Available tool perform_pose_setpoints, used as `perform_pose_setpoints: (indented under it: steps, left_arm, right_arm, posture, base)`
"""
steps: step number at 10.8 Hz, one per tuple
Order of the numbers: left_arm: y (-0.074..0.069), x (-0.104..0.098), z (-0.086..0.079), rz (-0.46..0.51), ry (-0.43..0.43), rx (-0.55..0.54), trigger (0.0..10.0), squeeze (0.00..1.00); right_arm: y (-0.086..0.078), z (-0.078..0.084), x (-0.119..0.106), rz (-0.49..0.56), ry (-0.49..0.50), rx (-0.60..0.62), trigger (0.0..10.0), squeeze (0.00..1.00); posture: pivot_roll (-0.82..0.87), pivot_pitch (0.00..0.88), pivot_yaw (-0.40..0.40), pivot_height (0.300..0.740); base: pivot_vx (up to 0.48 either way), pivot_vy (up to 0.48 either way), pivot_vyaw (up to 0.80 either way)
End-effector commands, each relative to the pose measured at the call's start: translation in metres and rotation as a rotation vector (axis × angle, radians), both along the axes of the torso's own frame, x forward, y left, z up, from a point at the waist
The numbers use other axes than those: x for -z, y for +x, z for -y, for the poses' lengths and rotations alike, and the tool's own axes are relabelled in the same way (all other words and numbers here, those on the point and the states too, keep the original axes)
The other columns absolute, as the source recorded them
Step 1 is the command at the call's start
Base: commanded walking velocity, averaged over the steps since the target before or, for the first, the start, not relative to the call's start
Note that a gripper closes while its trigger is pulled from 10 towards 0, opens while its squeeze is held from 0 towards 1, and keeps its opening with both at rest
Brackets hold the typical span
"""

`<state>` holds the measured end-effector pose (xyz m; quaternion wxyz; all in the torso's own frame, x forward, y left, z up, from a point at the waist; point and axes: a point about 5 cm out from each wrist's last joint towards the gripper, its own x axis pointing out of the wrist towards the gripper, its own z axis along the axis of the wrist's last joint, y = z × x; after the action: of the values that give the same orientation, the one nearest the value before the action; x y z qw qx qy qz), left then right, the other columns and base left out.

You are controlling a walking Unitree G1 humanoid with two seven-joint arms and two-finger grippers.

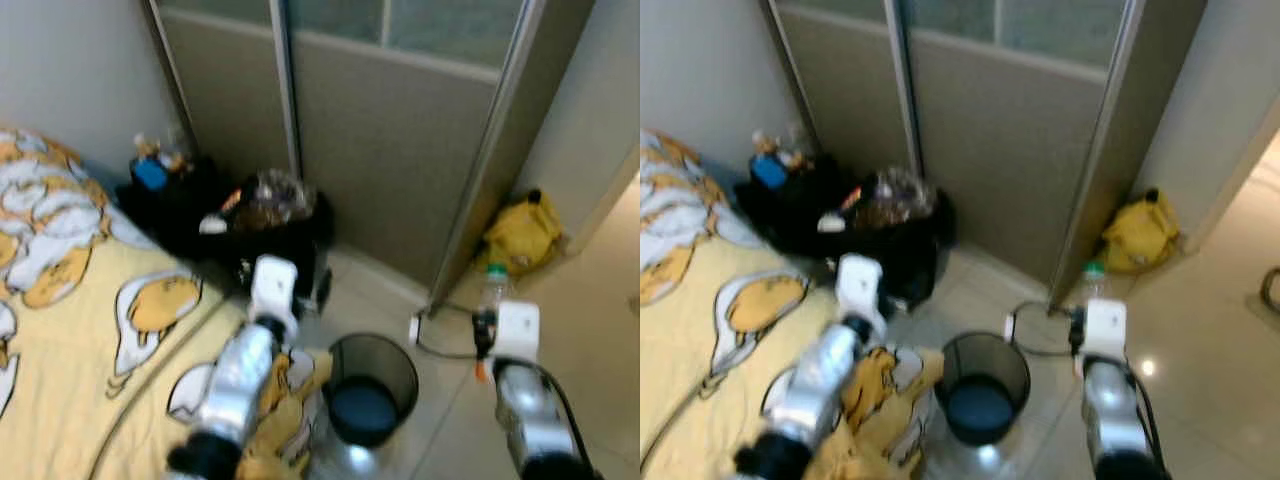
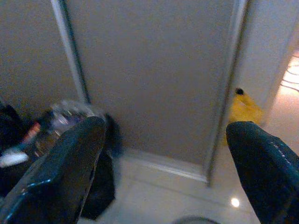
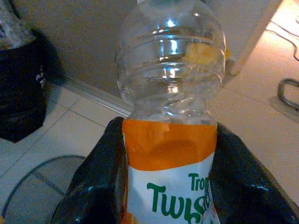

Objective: Clean up the room

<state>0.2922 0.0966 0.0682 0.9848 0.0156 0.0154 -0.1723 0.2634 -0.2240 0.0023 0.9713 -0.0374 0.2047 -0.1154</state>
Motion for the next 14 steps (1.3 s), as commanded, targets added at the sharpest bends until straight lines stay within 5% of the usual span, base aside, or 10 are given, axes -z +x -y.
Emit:
perform_pose_setpoints:
  steps: [1,2,4,5,6,9,11,14]
  left_arm:
    - [0.001,0.001,-0.014,-0.012,0.043,-0.009,10.0,0.0]
    - [0.0,-0.006,-0.009,0.039,0.145,0.107,10.0,0.0]
    - [-0.005,-0.018,0.004,0.074,0.17,0.278,10.0,0.0]
    - [-0.02,-0.029,0.019,0.113,0.171,0.47,10.0,0.0]
    - [-0.028,-0.035,0.023,0.106,0.189,0.531,10.0,0.0]
    - [-0.041,-0.055,0.009,0.106,0.221,0.537,10.0,0.0]
    - [-0.049,-0.065,-0.035,0.027,0.26,0.351,10.0,0.0]
    - [-0.085,-0.07,-0.065,-0.075,0.28,0.254,10.0,0.0]
  right_arm:
    - [0.011,-0.016,-0.004,0.019,0.021,-0.042,10.0,0.0]
    - [0.021,-0.023,-0.008,0.032,0.016,-0.054,10.0,0.0]
    - [0.04,-0.035,-0.021,0.082,0.035,-0.042,10.0,0.0]
    - [0.053,-0.047,-0.029,0.099,0.054,-0.043,10.0,0.0]
    - [0.054,-0.053,-0.027,0.072,0.071,-0.027,10.0,0.0]
    - [0.048,-0.057,-0.013,-0.013,0.066,-0.011,10.0,0.0]
    - [0.04,-0.061,-0.002,-0.078,0.044,-0.028,10.0,0.0]
    - [0.044,-0.077,-0.004,-0.061,0.045,-0.102,10.0,0.0]
  posture:
    - [-0.05,0.0,0.052,0.74]
    - [-0.04,0.0,0.055,0.74]
    - [-0.03,0.0,0.073,0.74]
    - [-0.01,0.023,0.085,0.74]
    - [0.01,0.061,0.096,0.74]
    - [0.1,0.165,0.115,0.74]
    - [0.17,0.268,0.123,0.74]
    - [0.25,0.384,0.136,0.74]
  base:
    - [0.0,0.0,0.0]
    - [0.0,0.0,0.0]
    - [0.0,0.0,0.0]
    - [0.0,0.0,0.0]
    - [0.0,0.0,0.0]
    - [0.0,0.0,0.0]
    - [0.0,0.0,0.0]
    - [0.0,0.0,0.0]
